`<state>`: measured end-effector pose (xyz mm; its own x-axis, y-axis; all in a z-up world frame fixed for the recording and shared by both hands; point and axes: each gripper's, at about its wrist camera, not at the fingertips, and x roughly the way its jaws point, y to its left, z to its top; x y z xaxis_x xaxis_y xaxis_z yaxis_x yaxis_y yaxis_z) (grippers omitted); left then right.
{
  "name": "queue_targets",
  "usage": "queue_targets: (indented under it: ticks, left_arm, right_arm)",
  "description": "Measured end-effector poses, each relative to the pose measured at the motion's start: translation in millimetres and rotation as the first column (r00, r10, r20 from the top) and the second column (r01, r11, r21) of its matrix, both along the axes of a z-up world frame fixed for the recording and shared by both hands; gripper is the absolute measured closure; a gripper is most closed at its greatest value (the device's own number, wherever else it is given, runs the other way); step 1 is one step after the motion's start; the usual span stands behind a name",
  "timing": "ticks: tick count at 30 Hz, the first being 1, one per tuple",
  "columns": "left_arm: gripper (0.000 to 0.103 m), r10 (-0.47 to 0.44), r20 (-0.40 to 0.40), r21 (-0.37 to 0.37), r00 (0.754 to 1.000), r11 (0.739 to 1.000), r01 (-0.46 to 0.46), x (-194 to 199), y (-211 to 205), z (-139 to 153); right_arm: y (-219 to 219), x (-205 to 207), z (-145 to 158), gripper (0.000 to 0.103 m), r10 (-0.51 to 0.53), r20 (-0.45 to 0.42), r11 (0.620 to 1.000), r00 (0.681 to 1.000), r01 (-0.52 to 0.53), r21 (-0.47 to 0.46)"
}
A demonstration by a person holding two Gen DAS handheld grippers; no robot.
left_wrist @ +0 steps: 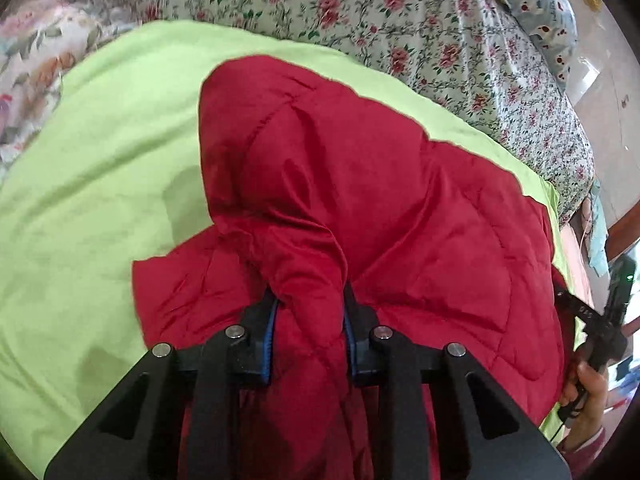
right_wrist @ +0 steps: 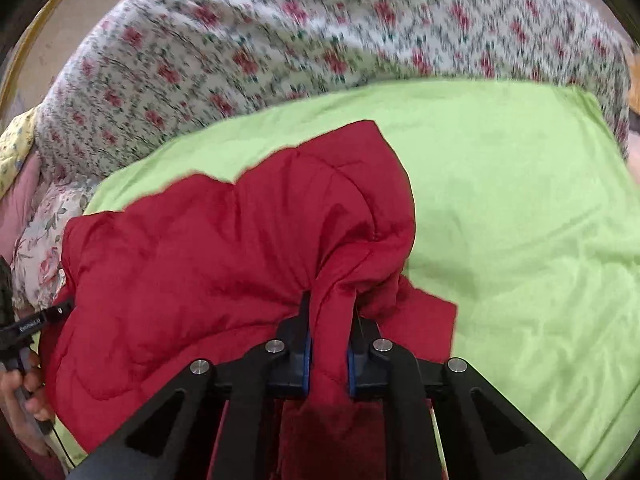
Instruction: Fold large clothes
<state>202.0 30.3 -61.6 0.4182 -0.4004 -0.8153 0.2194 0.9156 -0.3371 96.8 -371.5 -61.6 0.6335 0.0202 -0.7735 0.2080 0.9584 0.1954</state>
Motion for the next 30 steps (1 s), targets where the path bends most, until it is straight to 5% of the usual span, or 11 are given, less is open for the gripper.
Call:
queue_targets:
  ticks: [19, 24, 26, 30]
  left_arm:
    - [0.068, -0.031, 0.002, 0.155, 1.0, 0.988, 0.03, 6.9, -24.1, -13.8]
    - [0.053, 0.005, 0.014, 0.071, 1.0, 0.997, -0.006, 3.1, -8.4, -7.7]
    - [0.033, 0.029, 0.035, 0.078, 0.999, 0.996, -0.032, -2.0, -3.5, -1.9]
    - [0.02, 0.062, 0.068, 0.086, 0.996, 0.994, -0.068, -10.1, 5.8, 10.8]
  right_arm:
    - [-6.3, 26.2, -22.2, 0.081, 0.009, -0.06, 0.999, 0.998, -0.007, 0.037]
    - [-13.8, 20.6, -20.2, 0.081, 0.001, -0.052, 0.996, 0.999, 0.003, 0.094]
    - [-14.8, 19.2, -18.4, 0.08, -0.001, -0.047, 0.995, 0.999, 0.006, 0.099]
    - [-14.6, 12.5, -13.3, 0.07, -0.013, -0.022, 0.995, 1.0, 0.015, 0.098]
